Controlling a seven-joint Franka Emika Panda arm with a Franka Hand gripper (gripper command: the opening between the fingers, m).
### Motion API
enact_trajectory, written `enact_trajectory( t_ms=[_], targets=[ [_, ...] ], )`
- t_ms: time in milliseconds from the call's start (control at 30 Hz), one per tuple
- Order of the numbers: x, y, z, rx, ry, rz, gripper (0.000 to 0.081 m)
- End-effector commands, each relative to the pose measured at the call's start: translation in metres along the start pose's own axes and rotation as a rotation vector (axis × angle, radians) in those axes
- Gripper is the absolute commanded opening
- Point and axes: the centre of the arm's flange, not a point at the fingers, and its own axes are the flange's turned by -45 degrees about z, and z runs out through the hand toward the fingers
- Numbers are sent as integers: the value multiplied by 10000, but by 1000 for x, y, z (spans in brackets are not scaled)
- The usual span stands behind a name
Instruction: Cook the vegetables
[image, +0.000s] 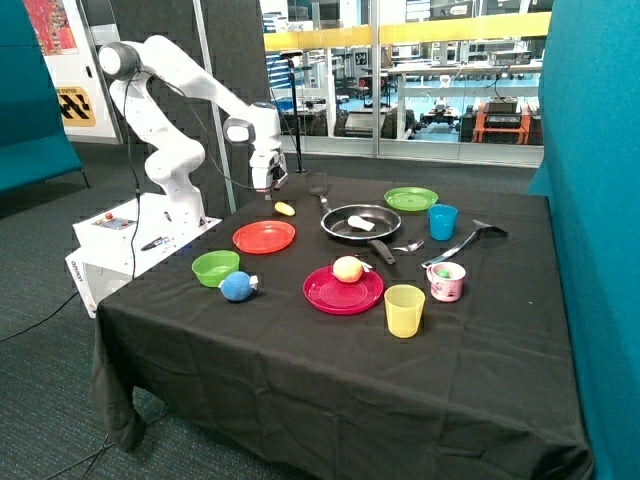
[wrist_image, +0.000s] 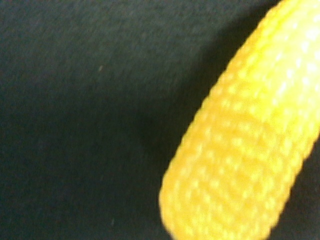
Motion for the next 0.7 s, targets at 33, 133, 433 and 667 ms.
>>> enact_trajectory(
  t_ms=[33,133,433,667],
  targets=[
    [20,5,9,-37,-64,1346,640],
    [21,6,10,-38,-64,1636,643],
    [18,10,22,-41,-62,2611,652],
    [23,7,29,-41,-62,2657,649]
  ],
)
